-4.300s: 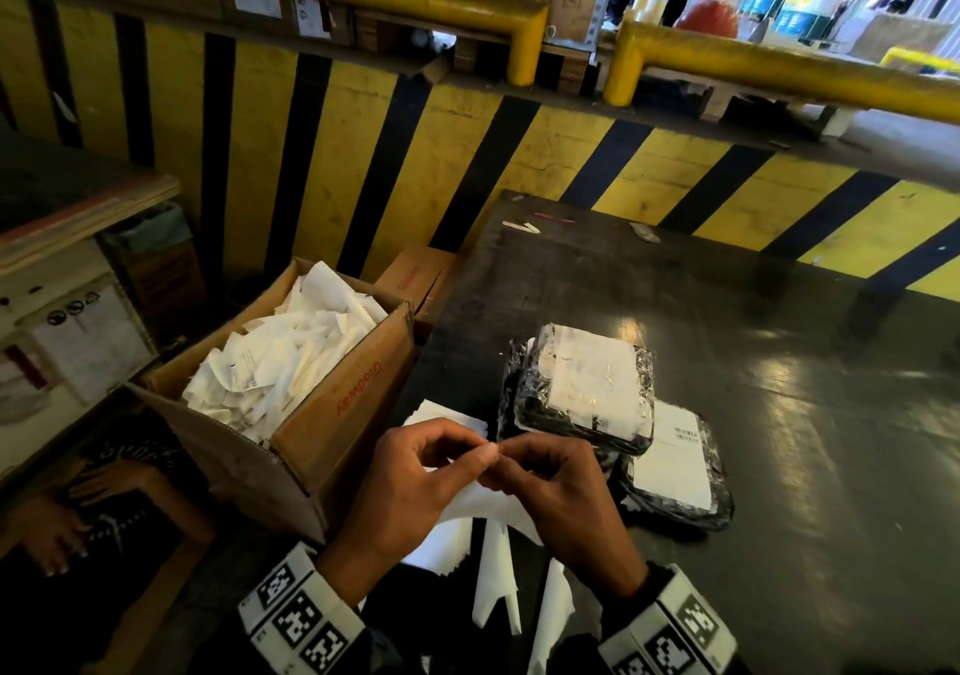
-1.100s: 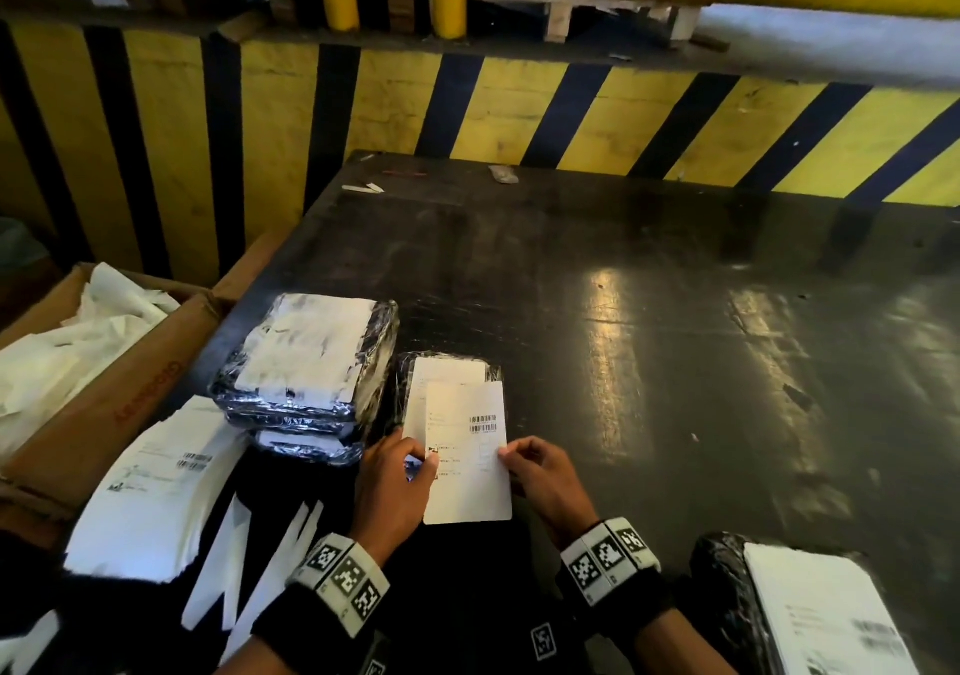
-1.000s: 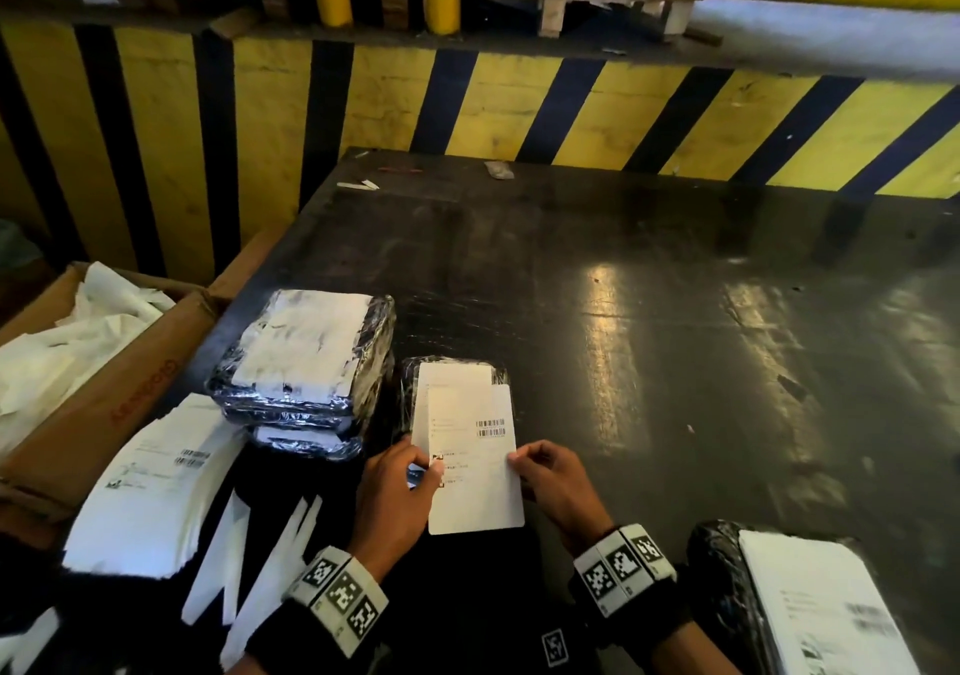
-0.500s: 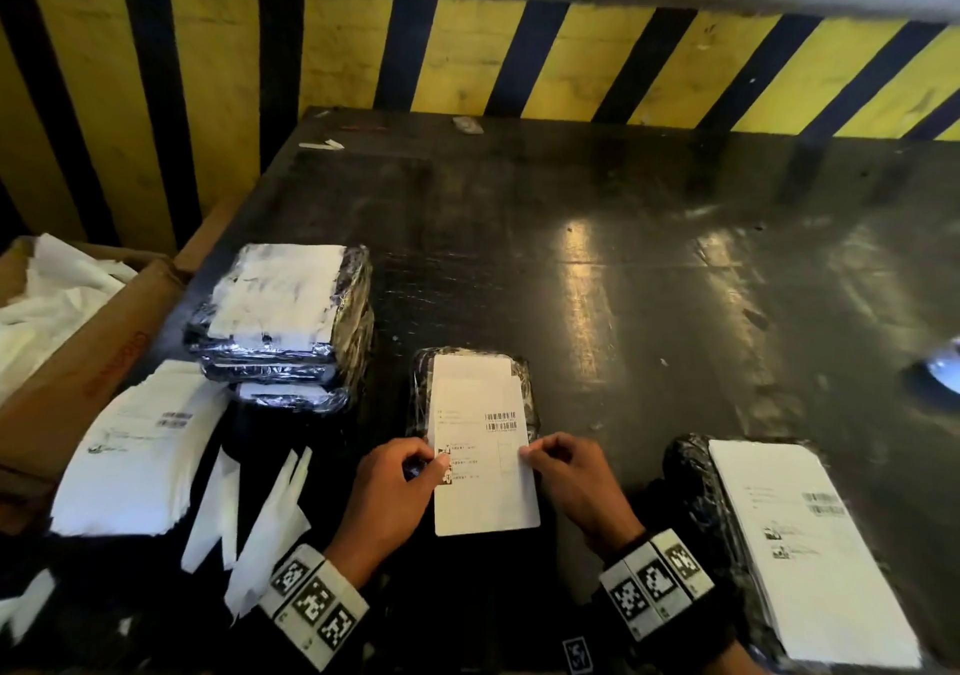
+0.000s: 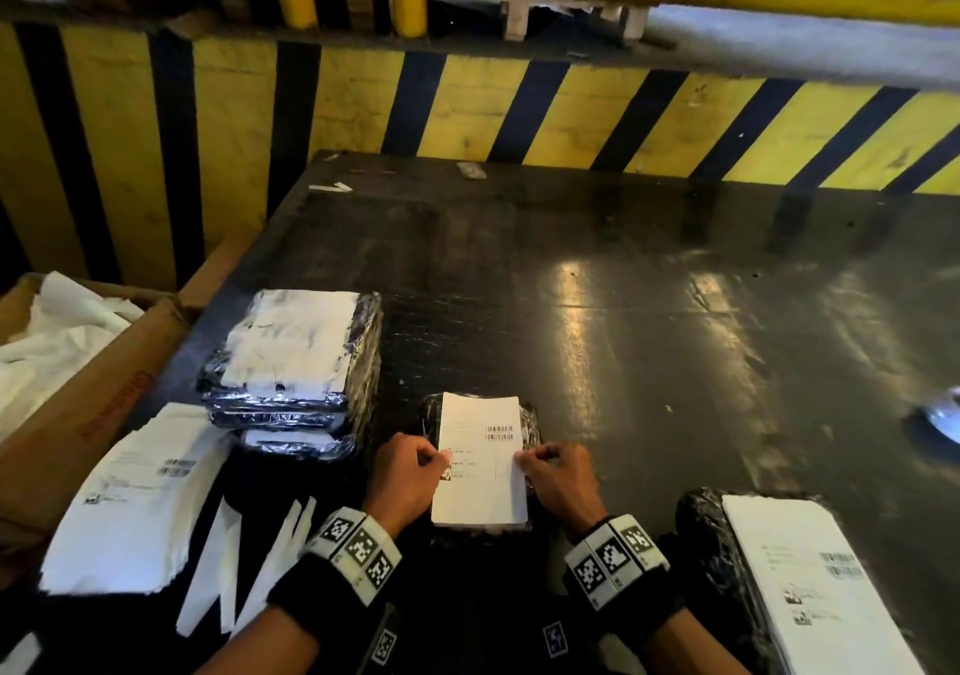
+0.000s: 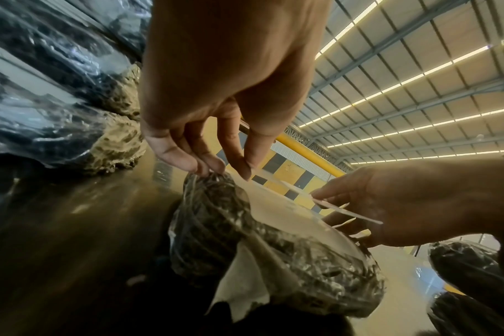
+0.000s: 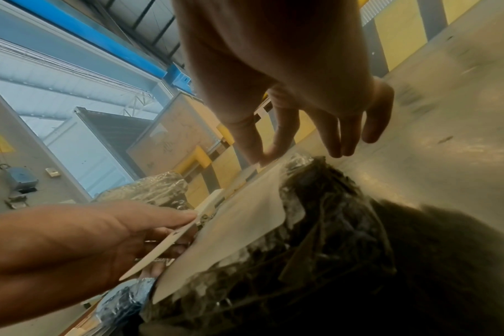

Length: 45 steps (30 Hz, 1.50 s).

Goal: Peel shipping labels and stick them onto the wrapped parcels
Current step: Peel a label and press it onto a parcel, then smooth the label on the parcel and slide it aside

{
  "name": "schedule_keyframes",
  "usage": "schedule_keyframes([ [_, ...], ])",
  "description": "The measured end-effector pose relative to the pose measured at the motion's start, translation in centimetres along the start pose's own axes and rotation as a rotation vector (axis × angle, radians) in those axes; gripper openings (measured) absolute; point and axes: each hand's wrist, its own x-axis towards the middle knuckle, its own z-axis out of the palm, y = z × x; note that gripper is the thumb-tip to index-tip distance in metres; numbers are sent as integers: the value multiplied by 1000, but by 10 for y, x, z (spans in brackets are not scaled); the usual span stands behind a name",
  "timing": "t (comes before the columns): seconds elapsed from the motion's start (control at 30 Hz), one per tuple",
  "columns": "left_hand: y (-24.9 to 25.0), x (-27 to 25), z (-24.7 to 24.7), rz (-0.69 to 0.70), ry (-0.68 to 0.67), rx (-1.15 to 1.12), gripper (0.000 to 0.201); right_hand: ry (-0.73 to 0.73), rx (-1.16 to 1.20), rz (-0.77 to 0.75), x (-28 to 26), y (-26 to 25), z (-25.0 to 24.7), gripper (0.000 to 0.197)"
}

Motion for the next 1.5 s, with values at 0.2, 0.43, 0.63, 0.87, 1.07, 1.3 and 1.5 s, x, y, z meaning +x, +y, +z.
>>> schedule_keyframes([
  [0.2,4,-2,3,-11,35,55,31,-11,19,9,9,7,4,19],
  [0.43,4,-3,5,9,35,74,32,-18,-2,-3,10,11,6,20],
  [0.63,6,-3,7,-20,47,138,30,1,-82,-49,10,10,8,22],
  [0.87,4,1,6,-9,27,251,29,74,-243,-96,11,7,6,25],
  [1.07,5,-8,2,56,21,429,37,-60,-218,-111,1,21,-7,26],
  [1.3,-24,-33,18,392,-201,627,94,-181,-155,-267,-24,40,-3,40],
  [1.5,-34,-34,23,391,-299,619,103,-60,-709,-622,-36,30,4,65],
])
